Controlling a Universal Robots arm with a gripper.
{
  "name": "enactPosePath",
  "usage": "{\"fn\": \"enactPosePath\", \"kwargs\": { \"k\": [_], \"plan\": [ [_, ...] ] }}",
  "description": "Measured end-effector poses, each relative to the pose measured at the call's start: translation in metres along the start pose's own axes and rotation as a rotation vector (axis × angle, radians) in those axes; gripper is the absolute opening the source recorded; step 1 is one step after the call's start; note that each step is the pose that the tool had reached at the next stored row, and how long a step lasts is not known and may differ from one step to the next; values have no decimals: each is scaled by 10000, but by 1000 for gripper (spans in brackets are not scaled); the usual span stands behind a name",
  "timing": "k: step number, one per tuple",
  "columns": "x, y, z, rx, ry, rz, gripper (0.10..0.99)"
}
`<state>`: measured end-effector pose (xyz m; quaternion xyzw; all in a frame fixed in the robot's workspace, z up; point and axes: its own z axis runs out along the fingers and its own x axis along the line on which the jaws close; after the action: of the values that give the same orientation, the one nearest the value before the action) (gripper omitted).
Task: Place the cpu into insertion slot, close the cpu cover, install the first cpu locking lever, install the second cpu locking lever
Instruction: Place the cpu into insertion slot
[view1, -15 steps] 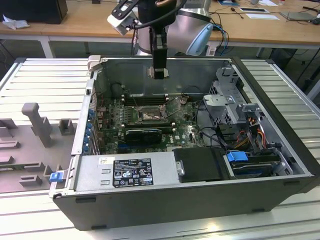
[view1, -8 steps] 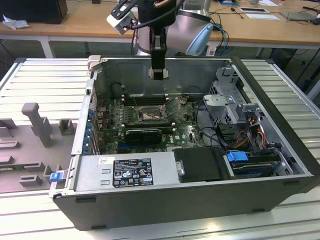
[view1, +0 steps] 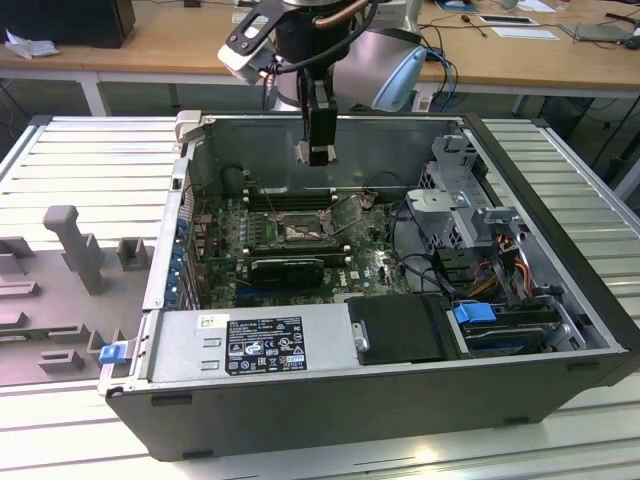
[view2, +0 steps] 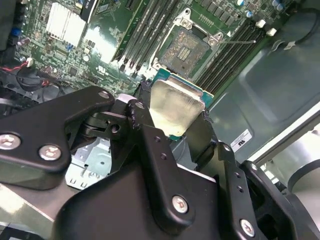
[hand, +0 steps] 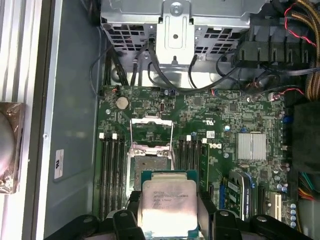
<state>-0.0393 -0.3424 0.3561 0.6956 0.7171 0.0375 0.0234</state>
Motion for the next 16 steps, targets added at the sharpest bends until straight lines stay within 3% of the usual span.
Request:
{"fn": "enactPosePath", "kwargs": {
  "k": [8, 16],
  "plan": [
    [-1, -6, 73, 10, 0, 1, 529],
    [-4, -17, 198, 36, 0, 3, 529]
  ]
}}
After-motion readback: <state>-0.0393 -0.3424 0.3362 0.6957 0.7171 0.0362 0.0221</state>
